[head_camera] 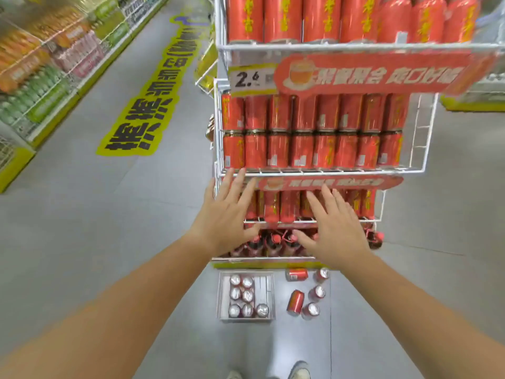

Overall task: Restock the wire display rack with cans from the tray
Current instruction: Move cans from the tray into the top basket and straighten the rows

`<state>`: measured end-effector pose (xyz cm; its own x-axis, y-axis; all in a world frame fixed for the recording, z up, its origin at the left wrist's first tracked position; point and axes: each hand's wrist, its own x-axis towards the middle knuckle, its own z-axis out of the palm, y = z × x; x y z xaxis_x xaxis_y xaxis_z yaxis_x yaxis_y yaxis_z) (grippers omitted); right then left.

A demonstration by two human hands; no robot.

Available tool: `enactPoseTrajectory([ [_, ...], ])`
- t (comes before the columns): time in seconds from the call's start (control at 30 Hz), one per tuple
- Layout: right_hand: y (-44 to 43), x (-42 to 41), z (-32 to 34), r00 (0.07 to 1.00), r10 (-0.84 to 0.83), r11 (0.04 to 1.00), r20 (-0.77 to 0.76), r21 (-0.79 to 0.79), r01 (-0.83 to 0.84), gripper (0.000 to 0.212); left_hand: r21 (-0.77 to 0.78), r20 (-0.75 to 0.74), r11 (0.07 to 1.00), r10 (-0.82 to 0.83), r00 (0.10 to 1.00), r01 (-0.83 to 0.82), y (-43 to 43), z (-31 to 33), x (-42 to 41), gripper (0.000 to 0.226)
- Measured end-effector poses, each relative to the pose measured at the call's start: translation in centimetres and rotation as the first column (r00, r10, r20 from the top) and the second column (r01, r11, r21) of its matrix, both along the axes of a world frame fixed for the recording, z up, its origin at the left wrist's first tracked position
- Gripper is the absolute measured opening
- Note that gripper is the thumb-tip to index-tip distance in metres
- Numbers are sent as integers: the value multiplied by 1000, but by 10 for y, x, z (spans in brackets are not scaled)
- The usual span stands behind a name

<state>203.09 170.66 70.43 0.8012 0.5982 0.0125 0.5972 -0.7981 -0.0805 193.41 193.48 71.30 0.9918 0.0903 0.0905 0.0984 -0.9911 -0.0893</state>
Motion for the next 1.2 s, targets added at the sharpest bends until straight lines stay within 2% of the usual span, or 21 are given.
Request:
enactPoseTrajectory([
  [0.2,-3,-12,-163,982,53,990,-181,-118,-75,93,-24,-184,998,50,982,-55,-7,-168,-32,101],
  [0.3,-2,-20,-246,962,67,976,-265,-181,-118,93,-57,-223,995,64,973,-78,-6,-252,-47,98],
  [0.47,4,-34,-385,929,81,972,-360,-178,-153,94,-63,-326,990,98,940,-125,0,-391,-71,98],
  [0.6,13,-40,-490,868,60,965,-492,-195,-178,90,-95,-385,977,139,913,-188,3,-501,-84,103],
  [0.8,43,-43,-614,835,45,972,-548,-168,-163,87,-151,-528,931,208,823,-332,12,-631,-83,98],
  [0.87,56,-42,-646,812,26,975,-584,-166,-150,86,-187,-592,892,231,772,-411,18,-666,-79,99],
  [1.03,79,-50,-709,737,-84,981,-671,-187,-58,84,-311,-711,729,247,659,-610,27,-732,-72,95],
  [1.13,90,-55,-730,665,-168,979,-728,-204,25,77,-370,-723,632,265,638,-681,25,-755,-69,80],
  [1.2,96,-58,-741,609,-191,979,-770,-194,61,73,-422,-718,535,295,630,-732,24,-766,-68,74],
])
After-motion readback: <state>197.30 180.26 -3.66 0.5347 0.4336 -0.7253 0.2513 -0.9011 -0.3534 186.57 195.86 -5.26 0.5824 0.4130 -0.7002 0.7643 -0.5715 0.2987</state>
